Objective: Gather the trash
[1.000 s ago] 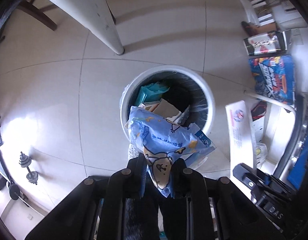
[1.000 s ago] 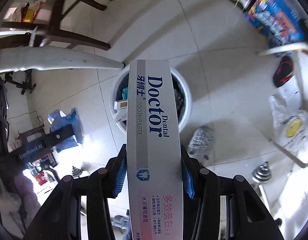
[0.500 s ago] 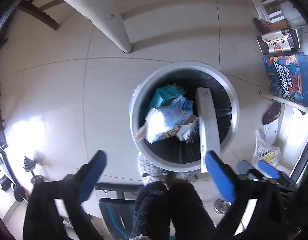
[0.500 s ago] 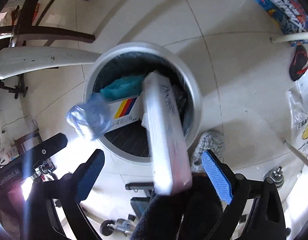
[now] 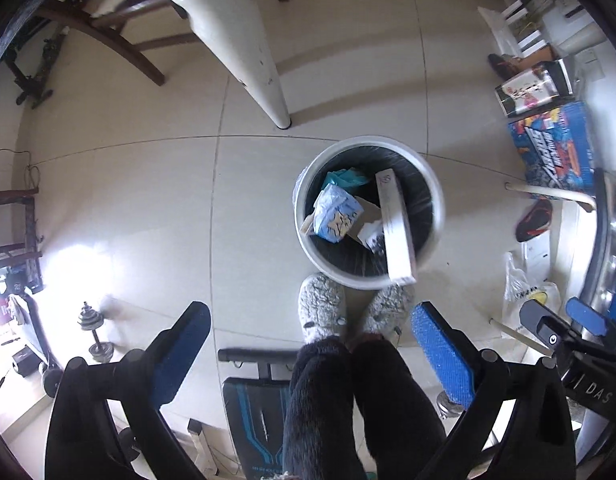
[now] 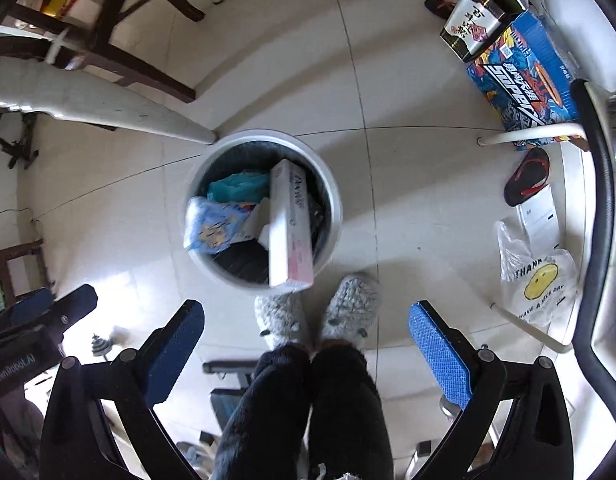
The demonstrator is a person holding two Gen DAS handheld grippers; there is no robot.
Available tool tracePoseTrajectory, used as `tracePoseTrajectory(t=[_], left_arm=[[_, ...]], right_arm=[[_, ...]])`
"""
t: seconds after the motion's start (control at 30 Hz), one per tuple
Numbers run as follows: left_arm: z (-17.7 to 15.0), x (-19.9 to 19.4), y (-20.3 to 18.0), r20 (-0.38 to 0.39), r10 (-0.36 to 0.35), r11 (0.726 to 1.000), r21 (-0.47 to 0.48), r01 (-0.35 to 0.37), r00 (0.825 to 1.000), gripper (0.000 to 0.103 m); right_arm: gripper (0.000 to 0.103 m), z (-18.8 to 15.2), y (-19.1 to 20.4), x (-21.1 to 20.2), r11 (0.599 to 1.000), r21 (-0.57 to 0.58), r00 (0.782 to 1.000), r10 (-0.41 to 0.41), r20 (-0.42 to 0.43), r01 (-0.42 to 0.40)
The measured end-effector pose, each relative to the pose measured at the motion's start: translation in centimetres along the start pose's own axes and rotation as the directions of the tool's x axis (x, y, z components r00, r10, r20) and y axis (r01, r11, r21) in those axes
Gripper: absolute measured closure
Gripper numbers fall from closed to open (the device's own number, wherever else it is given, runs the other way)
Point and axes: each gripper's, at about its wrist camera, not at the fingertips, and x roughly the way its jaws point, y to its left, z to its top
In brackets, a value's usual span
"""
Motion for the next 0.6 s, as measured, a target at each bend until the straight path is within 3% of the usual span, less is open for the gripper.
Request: tracePoseTrajectory(t=[0.23,0.4,0.6], left_arm=[[-3.5,-11.2,-0.2,0.052,-0.081,0.997,0.007,0.081,0.995,0.0],[-5.5,-19.4,-0.5,0.091,-0.181,0.983,0.051,0.177,0.979,0.0],[-7.4,-28.2,-0.2,0.156,-0.288,0.957,0.092,0.276,0.945,0.0]], right_arm=[[0.0,-4.0,0.6,-11.7,0.997,-0.052,0.998,0.056,0.023,-0.055],[0.0,-7.2,0.5,-21.6,0.99,-0.063,0.99,0.133,0.05,-0.129],[0.0,-10.7,1.4,-32.9,0.975,-0.101,0.971,0.209,0.114,-0.198]])
